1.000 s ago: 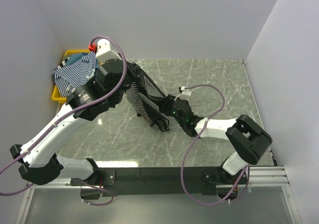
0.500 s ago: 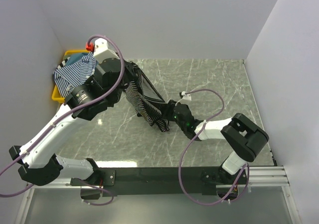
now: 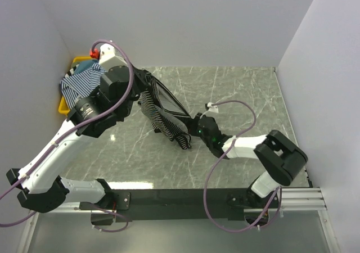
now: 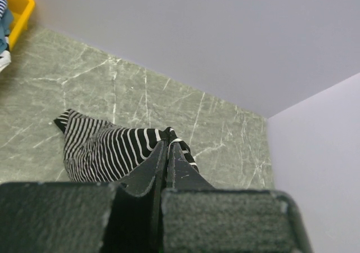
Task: Fold and stack the tank tops
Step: Flatten the tank top out
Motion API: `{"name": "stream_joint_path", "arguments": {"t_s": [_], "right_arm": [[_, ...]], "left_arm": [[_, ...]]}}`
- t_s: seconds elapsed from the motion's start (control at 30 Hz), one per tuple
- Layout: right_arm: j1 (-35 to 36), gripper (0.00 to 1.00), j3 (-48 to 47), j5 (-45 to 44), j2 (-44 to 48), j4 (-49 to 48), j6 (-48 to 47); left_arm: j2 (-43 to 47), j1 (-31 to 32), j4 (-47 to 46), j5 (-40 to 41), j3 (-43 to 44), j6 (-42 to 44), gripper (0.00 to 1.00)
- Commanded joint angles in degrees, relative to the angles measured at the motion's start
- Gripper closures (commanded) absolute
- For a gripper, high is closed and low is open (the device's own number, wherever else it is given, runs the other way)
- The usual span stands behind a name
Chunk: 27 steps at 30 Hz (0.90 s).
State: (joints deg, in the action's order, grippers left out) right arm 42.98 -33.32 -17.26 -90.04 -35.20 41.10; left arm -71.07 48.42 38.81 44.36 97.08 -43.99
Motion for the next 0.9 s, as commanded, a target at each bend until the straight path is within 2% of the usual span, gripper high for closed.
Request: {"name": "stream_joint_path", "arguments": {"t_s": [0.0,0.17,0.3,0.4,0.57,0.73,0.87], "right_arm": [[-3.41,1.0,-3.22,-4.71,9.93,11.49,-0.41],[-8.7,1.0,-11.66,-8.84,24.28,27.09,-8.31],[-10.99,1.0,-24.56,-11.39,32.71,39.2,-15.95],[-11.17,1.0,-31.95,-12.19,36.58,44.67,-22.1],[-11.17,1.0,-37.07,-10.69,43.53,48.12,-25.1],[-11.16,1.0,-40.24,-7.36,44.87,50.06,-26.25],[-11.16,1.0,-43.04,-6.21,38.57,50.58,-28.88]], "left_arm": [[3.65,-1.57,-3.12,1.52,-0.66,0.39,1.0],[6.55,-5.35,-3.91,1.87,-0.49,0.83,0.99],[7.87,-7.03,-3.39,1.96,1.36,1.27,1.0],[9.98,-7.2,-3.39,2.49,1.89,1.27,1.0],[14.02,-7.2,-3.04,1.88,1.01,0.4,1.0],[15.0,-7.2,-4.35,0.38,-2.06,-0.75,1.0],[11.67,-7.47,-7.67,-0.23,-2.33,0.3,0.99]]}}
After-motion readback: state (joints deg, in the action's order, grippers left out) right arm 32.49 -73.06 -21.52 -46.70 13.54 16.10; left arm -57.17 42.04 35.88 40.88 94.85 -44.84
